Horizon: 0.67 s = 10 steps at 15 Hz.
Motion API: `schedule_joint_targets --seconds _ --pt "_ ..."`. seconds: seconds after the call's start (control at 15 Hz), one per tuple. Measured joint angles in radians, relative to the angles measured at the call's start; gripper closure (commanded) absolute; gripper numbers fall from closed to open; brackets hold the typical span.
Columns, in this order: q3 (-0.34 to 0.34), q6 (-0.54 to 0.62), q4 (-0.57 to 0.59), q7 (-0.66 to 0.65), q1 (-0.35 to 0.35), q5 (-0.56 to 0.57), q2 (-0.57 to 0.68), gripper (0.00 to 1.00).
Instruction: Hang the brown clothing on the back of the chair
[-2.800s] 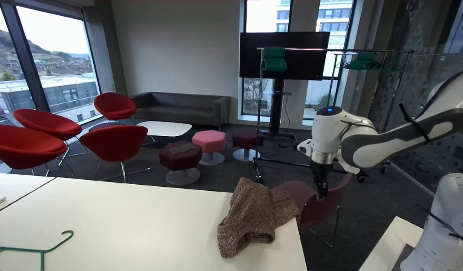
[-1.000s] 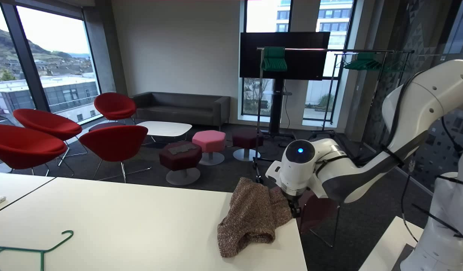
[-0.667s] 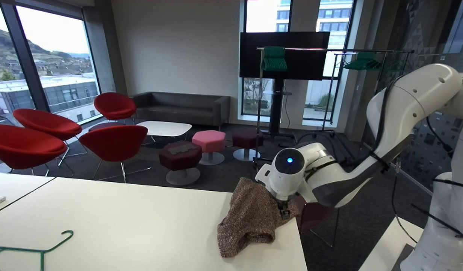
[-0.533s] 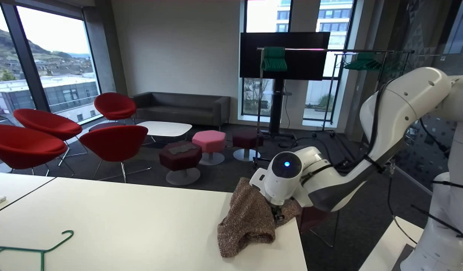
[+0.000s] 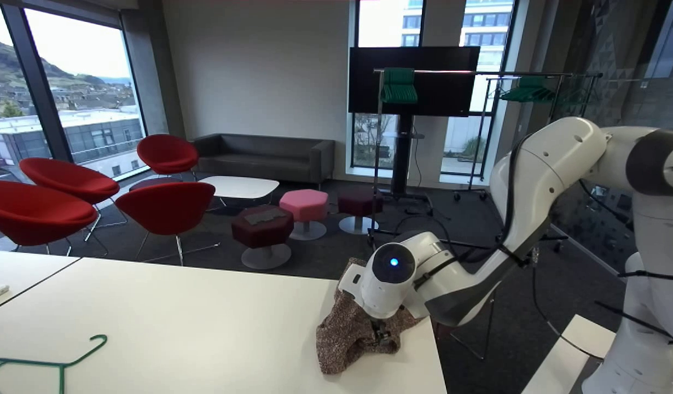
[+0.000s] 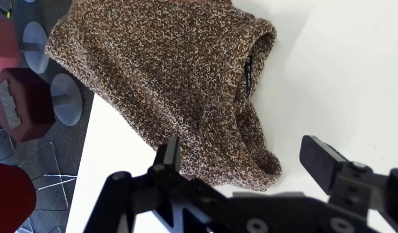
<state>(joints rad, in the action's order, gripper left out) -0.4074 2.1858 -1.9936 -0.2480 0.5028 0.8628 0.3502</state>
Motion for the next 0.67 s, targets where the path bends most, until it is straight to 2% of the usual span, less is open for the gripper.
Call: schedule_joint_targets --seconds 0.67 --pt "0.050 -0.001 0.060 0.001 0.032 0.038 0.075 0.00"
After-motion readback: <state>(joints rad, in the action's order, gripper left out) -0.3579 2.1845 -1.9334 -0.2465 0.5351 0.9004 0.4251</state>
